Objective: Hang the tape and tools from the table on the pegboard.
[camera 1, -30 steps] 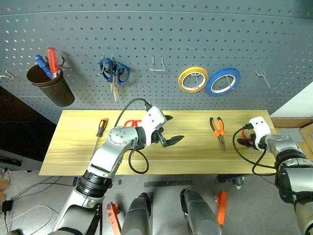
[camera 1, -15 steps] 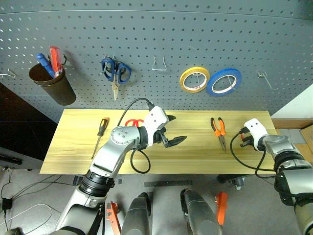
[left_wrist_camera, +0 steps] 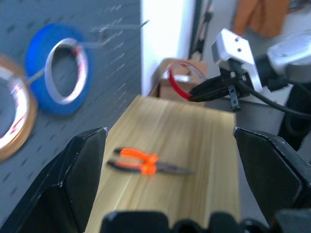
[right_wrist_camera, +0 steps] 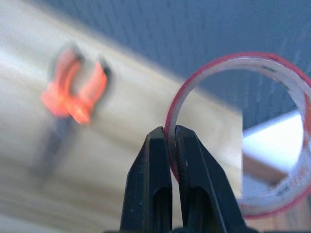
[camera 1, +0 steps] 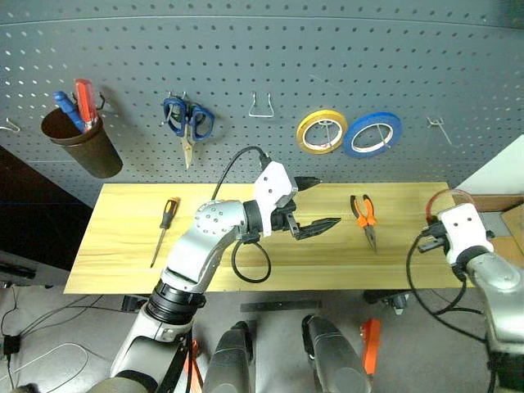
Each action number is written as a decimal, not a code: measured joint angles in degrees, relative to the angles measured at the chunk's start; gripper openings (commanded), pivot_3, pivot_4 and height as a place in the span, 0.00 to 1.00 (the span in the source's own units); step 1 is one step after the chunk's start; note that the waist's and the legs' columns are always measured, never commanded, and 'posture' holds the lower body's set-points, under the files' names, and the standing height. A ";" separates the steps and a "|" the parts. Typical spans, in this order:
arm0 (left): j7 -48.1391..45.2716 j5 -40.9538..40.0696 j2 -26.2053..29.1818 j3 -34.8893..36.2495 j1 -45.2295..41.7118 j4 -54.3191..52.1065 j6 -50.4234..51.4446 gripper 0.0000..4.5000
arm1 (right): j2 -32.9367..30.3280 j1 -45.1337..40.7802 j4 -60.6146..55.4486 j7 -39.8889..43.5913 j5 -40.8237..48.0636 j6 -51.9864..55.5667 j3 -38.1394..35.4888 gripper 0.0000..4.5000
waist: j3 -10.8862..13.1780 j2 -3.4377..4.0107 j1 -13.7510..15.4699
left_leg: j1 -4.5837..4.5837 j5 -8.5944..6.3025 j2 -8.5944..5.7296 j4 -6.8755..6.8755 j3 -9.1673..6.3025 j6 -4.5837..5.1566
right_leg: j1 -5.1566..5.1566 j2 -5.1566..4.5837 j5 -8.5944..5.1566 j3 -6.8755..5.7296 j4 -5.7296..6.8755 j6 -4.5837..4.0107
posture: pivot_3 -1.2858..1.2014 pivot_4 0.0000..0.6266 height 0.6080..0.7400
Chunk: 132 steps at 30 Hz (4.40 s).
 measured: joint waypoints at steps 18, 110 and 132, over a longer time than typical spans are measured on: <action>-0.90 -0.43 -1.78 0.47 -2.60 2.80 -2.34 1.00 | 5.90 -22.78 8.69 -9.96 -0.80 0.34 -0.94 0.00 | 0.01 -0.02 0.13 | -0.51 0.04 -0.07 0.04 0.00 -0.01 | -0.40 -0.07 0.21 -0.05 -0.01 -0.31 | 0.44 0.49 1.00; -2.26 -13.38 16.74 29.17 14.49 4.92 -1.70 1.00 | 27.61 -39.09 -0.78 -17.22 10.77 24.55 23.45 0.57 | -0.11 -0.12 -0.58 | -1.04 0.06 0.13 0.66 -0.11 -0.02 | -1.26 -0.06 0.29 -0.13 0.95 -0.43 | 0.50 0.43 1.00; 4.60 -17.44 17.87 30.88 13.71 -1.84 1.74 1.00 | 32.55 -68.34 44.70 -15.97 8.08 -13.54 15.86 0.57 | -0.69 -0.90 2.18 | -1.17 0.06 0.09 0.65 -0.05 -0.03 | -1.42 -0.18 0.36 -0.18 0.94 -0.54 | 0.52 0.37 1.00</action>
